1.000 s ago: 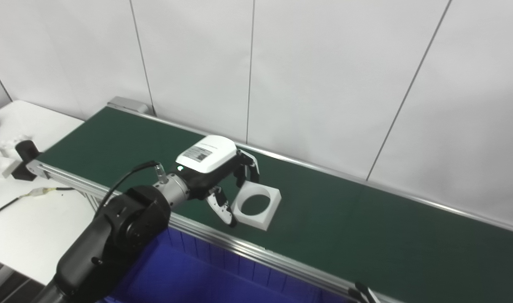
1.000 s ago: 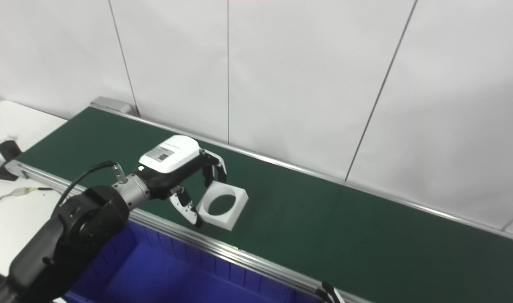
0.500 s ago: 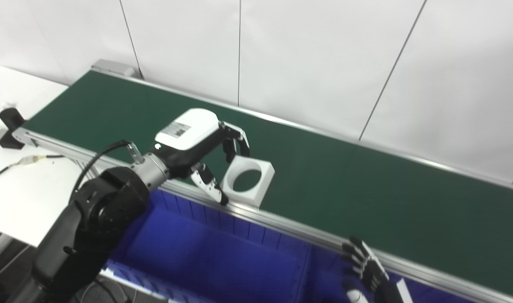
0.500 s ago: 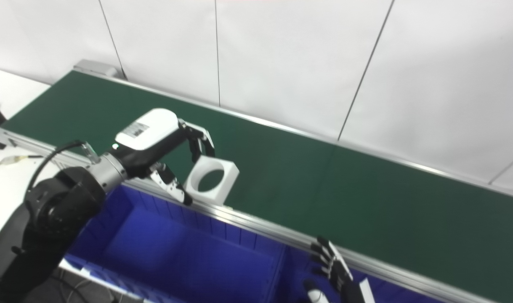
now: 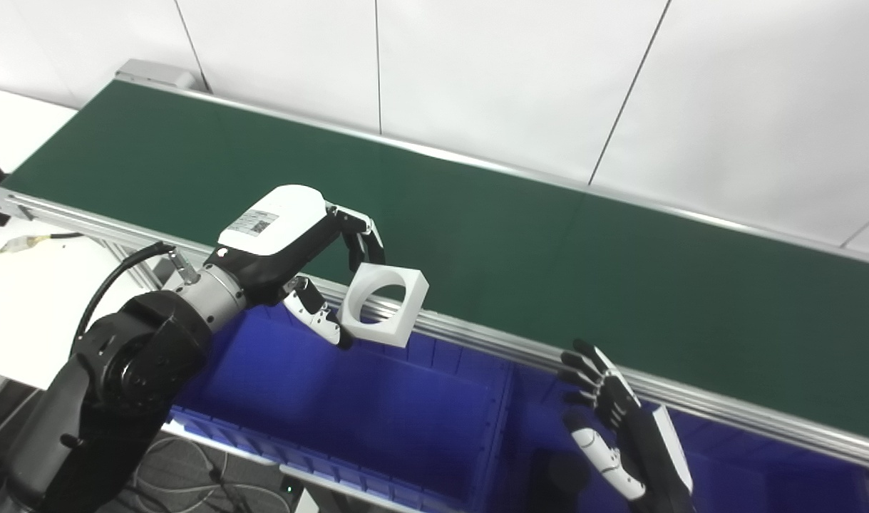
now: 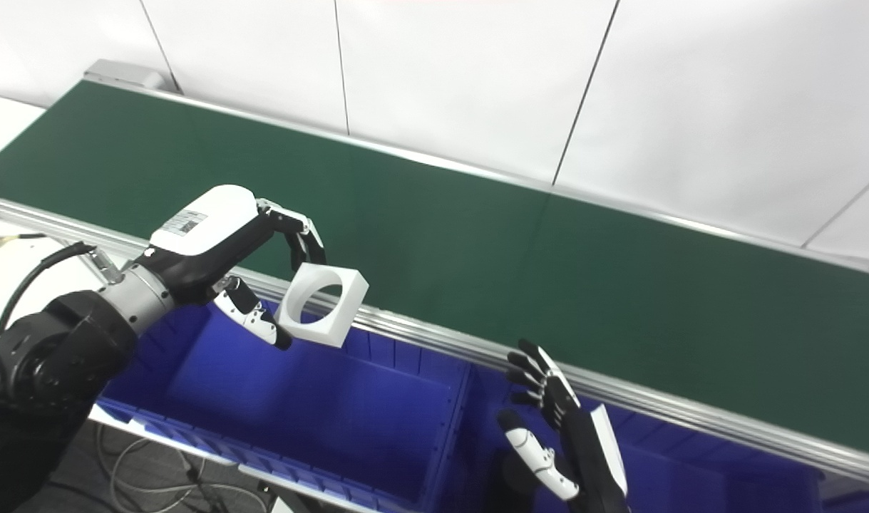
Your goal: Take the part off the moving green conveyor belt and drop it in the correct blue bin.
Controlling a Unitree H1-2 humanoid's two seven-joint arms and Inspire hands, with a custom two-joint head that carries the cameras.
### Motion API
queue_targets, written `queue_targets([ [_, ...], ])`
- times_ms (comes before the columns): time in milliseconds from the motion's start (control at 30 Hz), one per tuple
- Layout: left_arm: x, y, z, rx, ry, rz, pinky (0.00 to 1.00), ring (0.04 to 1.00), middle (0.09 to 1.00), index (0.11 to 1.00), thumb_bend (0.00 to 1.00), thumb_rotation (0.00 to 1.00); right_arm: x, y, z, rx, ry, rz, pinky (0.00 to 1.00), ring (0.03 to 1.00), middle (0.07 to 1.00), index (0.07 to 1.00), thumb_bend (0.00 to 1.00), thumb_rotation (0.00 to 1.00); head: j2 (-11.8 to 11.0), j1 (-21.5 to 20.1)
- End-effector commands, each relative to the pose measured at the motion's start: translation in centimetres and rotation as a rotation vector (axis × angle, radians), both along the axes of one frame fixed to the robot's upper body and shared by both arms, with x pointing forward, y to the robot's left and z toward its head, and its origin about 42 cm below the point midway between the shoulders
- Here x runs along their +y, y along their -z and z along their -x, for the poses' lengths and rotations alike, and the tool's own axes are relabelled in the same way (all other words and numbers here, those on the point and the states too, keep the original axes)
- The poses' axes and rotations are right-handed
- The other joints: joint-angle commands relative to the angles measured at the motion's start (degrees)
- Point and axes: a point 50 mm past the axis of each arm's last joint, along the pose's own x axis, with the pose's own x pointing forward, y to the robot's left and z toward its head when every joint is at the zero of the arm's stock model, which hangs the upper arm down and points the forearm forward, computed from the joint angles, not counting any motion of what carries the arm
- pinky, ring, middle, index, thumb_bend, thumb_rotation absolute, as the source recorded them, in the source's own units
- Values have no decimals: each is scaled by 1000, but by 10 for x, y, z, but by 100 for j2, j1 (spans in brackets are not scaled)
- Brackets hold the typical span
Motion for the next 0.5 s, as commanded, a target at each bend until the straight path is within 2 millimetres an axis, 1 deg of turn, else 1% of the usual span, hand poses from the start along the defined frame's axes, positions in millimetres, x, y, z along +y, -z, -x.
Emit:
queue_targets([
  [0,-1,-3,0,-35,32,-6,641,528,434,509,522,0,4,-12,-1,-31,5,-15,716,812,859,915,554,669,2,7],
  [33,-3,2,0,-20,37,-14,632,520,430,511,522,0,4,-12,-1,-30,4,-16,716,811,859,916,553,671,-7,2],
  [133,-8,14,0,8,43,-26,684,546,432,515,522,0,6,-11,0,-24,6,-22,719,813,860,914,557,661,-3,-2],
  [233,-11,26,-1,43,41,-26,714,566,439,516,522,0,6,-11,0,-22,6,-25,722,815,862,915,555,653,-20,-4],
  [300,-13,36,-3,66,39,-20,711,564,438,516,521,0,7,-11,1,-20,8,-28,724,817,864,914,560,652,-24,-24],
  [400,-14,53,-6,91,36,-7,672,532,437,514,522,0,8,-11,1,-19,8,-30,724,815,862,913,577,665,-25,-20],
  [467,-15,66,-8,117,26,-5,671,530,443,512,522,0,8,-10,1,-20,8,-33,723,814,862,914,571,664,-38,-19],
])
